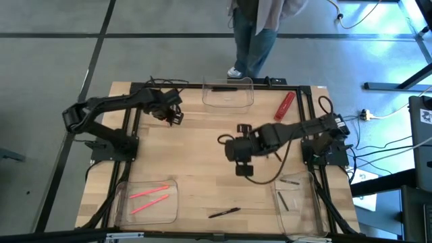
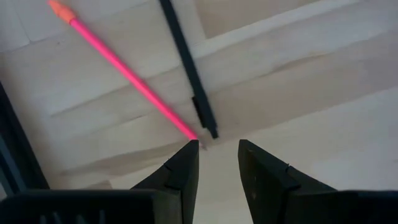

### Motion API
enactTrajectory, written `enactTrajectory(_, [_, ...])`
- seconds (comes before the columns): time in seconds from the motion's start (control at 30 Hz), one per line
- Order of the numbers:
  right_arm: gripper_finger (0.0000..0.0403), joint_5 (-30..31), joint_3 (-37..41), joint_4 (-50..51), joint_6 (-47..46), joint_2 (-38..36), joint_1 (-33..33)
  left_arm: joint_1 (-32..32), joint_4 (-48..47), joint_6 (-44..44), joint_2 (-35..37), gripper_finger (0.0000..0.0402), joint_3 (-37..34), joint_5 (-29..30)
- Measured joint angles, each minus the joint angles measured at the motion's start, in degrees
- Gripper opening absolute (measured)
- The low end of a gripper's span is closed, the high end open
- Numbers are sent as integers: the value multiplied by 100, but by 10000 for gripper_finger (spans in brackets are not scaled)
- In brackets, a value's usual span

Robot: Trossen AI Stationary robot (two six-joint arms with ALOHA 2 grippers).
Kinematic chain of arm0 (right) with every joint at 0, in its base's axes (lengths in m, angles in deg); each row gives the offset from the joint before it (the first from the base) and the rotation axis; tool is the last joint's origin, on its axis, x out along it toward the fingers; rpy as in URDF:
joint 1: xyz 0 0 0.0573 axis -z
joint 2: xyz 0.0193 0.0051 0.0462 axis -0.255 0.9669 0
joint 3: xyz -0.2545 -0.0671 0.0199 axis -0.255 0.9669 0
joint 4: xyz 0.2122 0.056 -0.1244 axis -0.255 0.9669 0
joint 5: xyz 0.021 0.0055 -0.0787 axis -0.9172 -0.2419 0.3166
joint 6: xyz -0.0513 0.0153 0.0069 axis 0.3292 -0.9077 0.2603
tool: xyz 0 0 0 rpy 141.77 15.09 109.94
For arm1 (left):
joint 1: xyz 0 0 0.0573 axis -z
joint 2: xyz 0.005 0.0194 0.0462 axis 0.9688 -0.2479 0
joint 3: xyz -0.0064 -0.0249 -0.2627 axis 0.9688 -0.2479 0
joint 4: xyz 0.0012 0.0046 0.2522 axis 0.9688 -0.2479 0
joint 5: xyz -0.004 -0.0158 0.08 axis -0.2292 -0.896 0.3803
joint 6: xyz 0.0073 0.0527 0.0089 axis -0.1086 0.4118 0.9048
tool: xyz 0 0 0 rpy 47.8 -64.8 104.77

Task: Sort crayons/erasers/pens/pencils in bins
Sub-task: Put the black pen into the top transparent bin

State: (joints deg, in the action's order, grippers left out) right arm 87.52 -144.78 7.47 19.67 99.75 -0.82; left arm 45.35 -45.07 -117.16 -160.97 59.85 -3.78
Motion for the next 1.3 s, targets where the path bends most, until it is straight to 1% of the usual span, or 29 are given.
enactTrajectory(0.13, [104, -3, 0, -165, 292, -3, 238, -98, 167, 220, -463, 105, 0, -61])
enactTrajectory(0.27, [104, -8, 0, -257, 303, -6, 366, -132, 428, 320, -891, 105, 0, -189])
enactTrajectory(0.43, [104, -8, 0, -257, 308, -8, 389, -136, 556, 272, -1329, 105, 0, -178])
enactTrajectory(0.5, [104, -12, 0, -257, 305, -8, 386, -136, 612, 234, -1433, 105, 0, -66])
enactTrajectory(0.7, [104, -19, 0, -257, 316, -10, 386, -149, 614, -71, -1482, 105, 2, 24])
enactTrajectory(1.2, [104, -19, 0, -264, 449, -10, 386, -361, 641, -95, -1482, 105, 2, 4])
enactTrajectory(1.3, [104, -19, 0, -265, 449, -10, 386, -361, 843, -95, -1477, 105, -51, -63])
